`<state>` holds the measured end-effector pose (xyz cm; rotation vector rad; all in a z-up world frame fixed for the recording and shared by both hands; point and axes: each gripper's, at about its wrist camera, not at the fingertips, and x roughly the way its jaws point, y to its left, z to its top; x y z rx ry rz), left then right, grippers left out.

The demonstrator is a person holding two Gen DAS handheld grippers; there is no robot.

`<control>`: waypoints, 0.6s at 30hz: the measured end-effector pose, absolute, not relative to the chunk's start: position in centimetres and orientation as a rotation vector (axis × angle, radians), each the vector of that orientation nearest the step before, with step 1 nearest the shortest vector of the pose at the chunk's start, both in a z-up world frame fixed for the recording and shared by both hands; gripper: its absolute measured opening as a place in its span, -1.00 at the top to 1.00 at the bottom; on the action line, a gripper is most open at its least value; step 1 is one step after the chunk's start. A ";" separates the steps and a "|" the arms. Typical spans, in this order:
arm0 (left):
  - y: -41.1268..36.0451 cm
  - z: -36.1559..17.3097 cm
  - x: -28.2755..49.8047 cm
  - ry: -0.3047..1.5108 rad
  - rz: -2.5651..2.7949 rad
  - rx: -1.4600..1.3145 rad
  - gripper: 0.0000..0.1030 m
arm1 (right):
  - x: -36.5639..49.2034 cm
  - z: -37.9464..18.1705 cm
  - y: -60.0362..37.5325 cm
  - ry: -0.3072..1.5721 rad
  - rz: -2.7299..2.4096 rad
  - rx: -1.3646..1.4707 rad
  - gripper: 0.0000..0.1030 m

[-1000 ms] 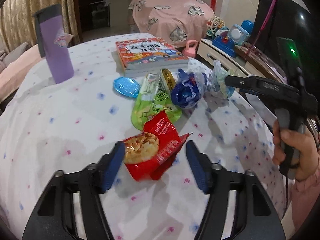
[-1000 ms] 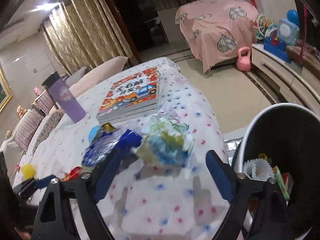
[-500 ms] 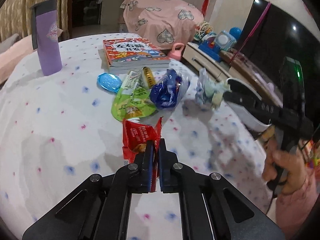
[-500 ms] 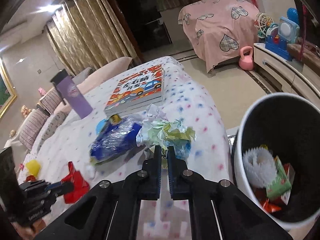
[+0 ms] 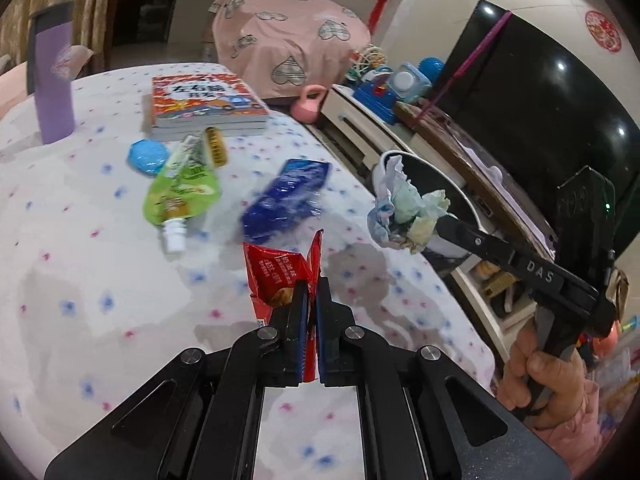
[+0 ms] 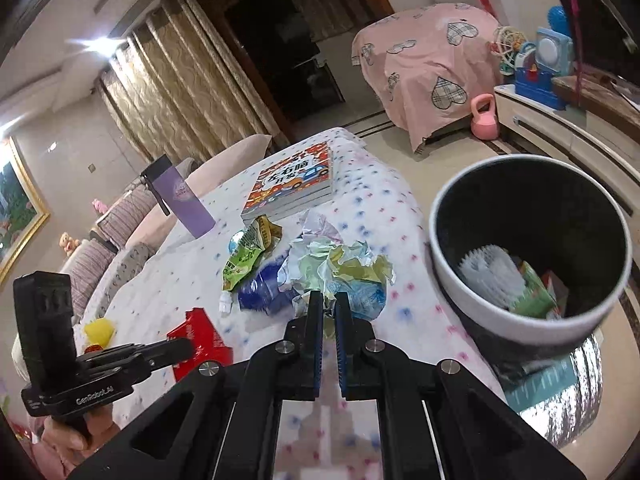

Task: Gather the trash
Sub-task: 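Carry the chip bag and crumpled wrapper over the bin with both grippers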

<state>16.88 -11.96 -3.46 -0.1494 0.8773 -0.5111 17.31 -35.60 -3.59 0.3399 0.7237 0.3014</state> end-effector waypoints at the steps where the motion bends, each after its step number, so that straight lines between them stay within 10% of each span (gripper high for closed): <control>1: -12.5 -3.3 16.8 0.875 -0.516 -0.144 0.94 | 17.0 -3.6 -35.9 0.721 0.296 0.344 0.90; 18: -19.2 -1.4 17.2 0.848 -0.613 -0.081 0.94 | 13.8 -2.4 -41.4 0.659 0.208 0.411 0.89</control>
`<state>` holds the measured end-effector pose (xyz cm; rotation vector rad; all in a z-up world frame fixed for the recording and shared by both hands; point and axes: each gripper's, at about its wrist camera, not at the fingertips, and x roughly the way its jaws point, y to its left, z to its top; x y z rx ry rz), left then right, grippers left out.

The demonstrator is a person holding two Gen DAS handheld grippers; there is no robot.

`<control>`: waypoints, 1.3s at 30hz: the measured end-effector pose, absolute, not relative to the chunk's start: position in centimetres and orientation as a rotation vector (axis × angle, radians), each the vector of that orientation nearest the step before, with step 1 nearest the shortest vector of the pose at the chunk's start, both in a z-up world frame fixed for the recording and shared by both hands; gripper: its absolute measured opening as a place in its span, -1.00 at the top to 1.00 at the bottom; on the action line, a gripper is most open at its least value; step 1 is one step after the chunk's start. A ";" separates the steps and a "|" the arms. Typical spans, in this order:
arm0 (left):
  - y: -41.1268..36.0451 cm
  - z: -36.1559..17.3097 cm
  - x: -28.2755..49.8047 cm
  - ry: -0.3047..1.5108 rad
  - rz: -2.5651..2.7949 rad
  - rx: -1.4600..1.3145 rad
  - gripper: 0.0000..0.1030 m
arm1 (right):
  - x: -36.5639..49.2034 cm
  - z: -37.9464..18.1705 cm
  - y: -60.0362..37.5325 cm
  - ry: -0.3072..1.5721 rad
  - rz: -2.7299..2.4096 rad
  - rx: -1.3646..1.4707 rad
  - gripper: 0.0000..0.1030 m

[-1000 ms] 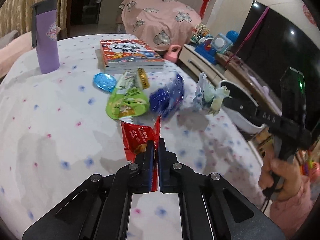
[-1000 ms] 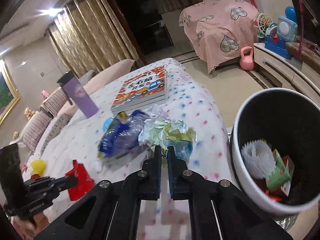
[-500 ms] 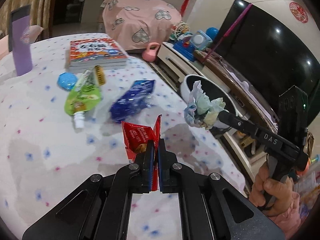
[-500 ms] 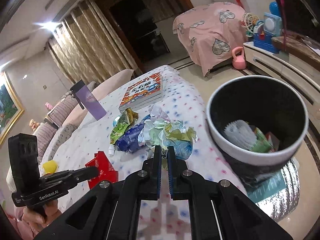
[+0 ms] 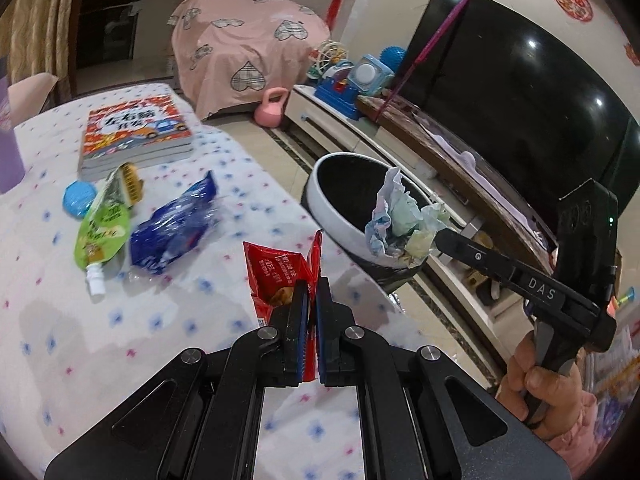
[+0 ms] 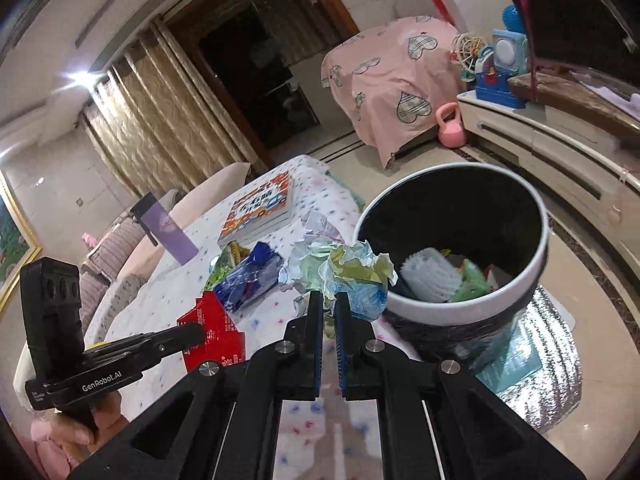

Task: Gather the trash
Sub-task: 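Carry the chip bag and crumpled wrapper over the bin with both grippers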

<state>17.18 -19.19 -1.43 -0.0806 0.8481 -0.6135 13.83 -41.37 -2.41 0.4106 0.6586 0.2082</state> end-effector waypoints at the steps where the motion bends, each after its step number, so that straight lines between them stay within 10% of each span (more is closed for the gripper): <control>1: -19.5 -1.4 17.2 0.848 -0.617 -0.077 0.94 | 13.7 -2.3 -41.7 0.654 0.203 0.413 0.89; 39: -31.7 0.0 24.6 0.852 -0.708 0.038 0.94 | 16.4 -2.6 -49.7 0.655 0.056 0.438 0.89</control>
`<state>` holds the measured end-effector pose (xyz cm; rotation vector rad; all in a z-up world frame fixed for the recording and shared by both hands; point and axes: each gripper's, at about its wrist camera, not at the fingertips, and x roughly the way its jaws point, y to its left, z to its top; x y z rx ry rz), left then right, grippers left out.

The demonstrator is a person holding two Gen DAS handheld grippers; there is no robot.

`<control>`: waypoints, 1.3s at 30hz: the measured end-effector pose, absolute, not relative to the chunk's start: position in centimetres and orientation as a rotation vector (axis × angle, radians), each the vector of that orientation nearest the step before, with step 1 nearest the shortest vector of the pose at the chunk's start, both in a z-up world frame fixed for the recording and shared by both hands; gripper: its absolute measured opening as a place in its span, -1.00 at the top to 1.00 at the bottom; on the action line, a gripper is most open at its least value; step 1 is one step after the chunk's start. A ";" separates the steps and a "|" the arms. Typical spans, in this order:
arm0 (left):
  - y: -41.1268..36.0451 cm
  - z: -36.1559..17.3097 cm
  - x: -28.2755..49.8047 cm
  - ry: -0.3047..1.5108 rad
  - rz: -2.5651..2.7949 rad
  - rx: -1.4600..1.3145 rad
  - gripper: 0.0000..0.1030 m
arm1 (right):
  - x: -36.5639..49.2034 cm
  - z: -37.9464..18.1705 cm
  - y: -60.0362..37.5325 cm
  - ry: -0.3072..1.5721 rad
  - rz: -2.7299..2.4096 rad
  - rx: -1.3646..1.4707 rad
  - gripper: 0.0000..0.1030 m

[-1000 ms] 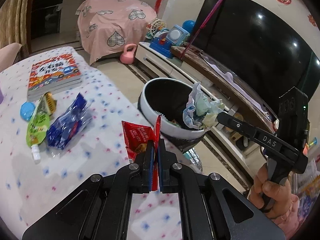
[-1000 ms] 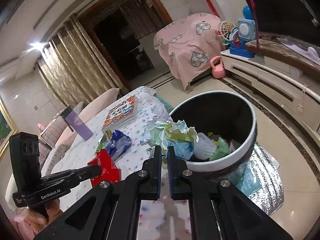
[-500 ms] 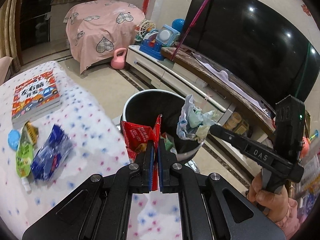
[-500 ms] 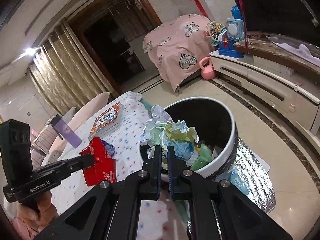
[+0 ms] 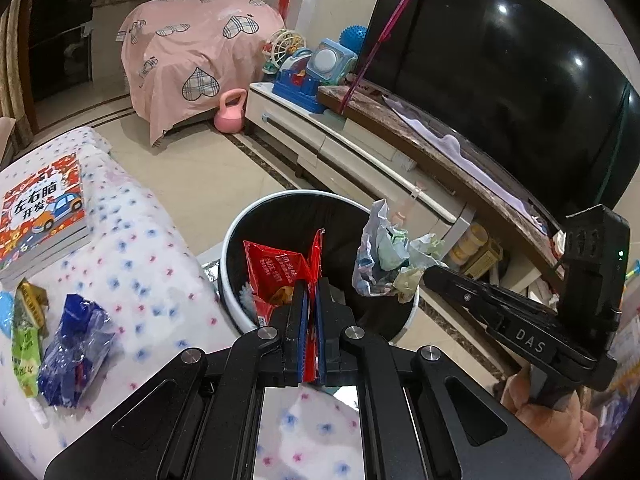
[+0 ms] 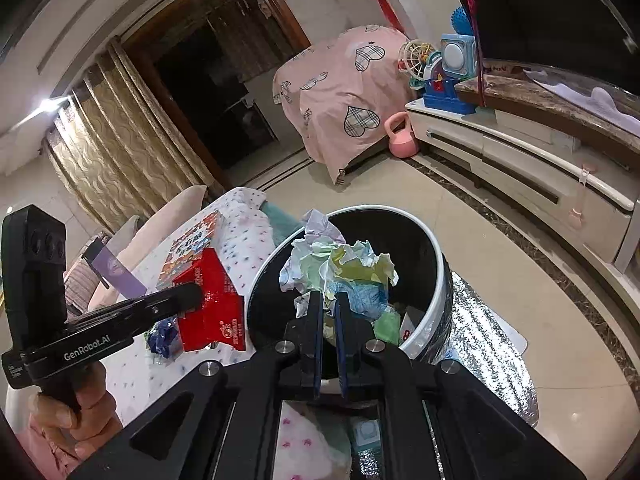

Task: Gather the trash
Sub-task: 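Carry the chip bag and crumpled wrapper over the bin with both grippers, then open both grippers to drop the chip bag and wrapper into the bin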

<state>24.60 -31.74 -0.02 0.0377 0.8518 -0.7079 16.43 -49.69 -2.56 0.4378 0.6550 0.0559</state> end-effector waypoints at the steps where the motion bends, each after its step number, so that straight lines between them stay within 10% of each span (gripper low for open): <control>1: -32.0 0.0 24.7 0.854 -0.708 0.040 0.94 | 16.5 -2.6 -49.8 0.656 0.055 0.436 0.89; 17: -34.2 -1.4 26.4 0.892 -0.702 0.068 0.93 | 18.5 -3.2 -50.2 0.695 0.036 0.425 0.89; 23: -34.5 -2.2 26.9 0.923 -0.682 0.071 0.56 | 19.2 -3.7 -50.2 0.715 0.031 0.417 0.79; 28: -33.3 -2.3 26.7 0.919 -0.655 0.048 0.03 | 19.4 -4.2 -50.8 0.720 0.024 0.441 0.37; 39: -27.3 -2.6 24.1 0.910 -0.576 -0.032 -0.04 | 17.6 -3.3 -49.2 0.679 0.050 0.464 -0.69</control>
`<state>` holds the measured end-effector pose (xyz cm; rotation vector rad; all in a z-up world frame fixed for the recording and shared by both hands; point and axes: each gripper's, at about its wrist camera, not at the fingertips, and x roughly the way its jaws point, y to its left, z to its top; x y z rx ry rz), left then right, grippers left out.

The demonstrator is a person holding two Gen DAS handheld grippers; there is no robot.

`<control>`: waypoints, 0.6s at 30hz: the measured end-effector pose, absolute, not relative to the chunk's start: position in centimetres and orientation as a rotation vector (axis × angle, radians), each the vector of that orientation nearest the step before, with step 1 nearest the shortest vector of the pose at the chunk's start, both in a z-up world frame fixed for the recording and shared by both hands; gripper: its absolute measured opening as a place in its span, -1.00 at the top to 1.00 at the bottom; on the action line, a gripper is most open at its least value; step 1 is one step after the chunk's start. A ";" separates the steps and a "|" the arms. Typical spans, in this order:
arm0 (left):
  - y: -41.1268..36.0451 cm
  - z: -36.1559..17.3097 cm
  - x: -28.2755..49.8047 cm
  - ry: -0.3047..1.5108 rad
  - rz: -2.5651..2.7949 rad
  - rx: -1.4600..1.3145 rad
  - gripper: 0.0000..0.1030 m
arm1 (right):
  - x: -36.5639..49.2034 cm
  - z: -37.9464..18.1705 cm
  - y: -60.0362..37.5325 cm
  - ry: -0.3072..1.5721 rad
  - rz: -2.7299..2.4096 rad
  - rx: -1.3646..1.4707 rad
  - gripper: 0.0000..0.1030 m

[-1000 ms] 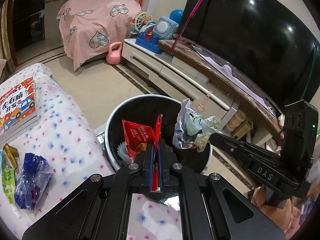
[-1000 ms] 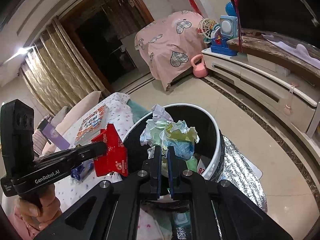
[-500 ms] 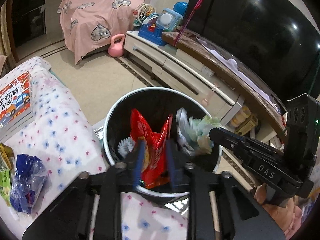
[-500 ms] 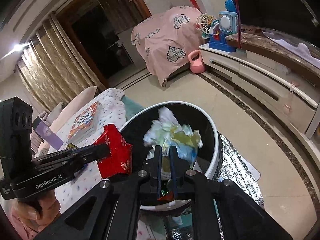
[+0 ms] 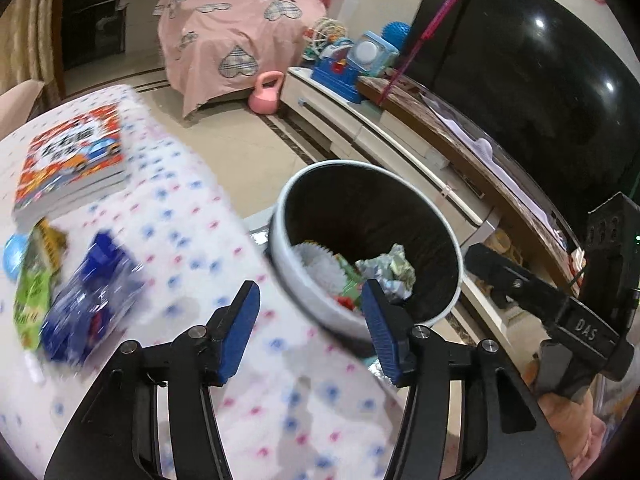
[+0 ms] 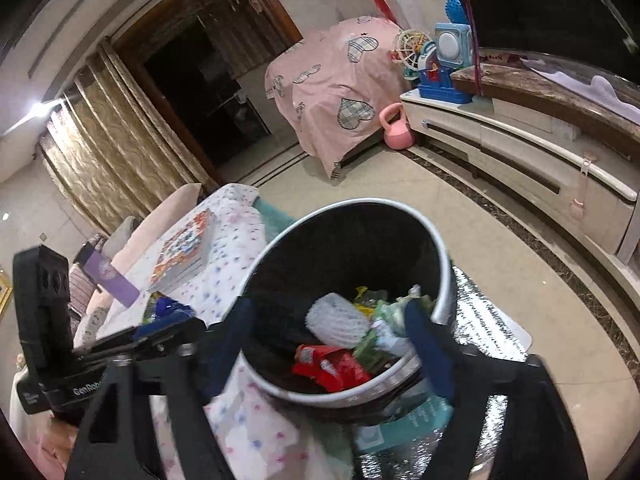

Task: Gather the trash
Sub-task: 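Open both grippers to drop the chip bag and wrapper into the bin, then grasp the green pouch with the left gripper while the right grasps the blue plastic bag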

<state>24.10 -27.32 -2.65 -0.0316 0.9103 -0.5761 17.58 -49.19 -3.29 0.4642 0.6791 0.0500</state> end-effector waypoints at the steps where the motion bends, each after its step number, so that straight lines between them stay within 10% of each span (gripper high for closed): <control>1: -26.7 -2.7 23.9 0.909 -0.568 -0.039 -0.04 | 17.4 -3.2 -48.7 0.677 0.053 0.461 -0.73; 18: -11.9 -4.4 19.3 0.896 -0.357 -0.178 -0.13 | 15.9 -4.2 -38.8 0.754 0.196 0.442 -0.94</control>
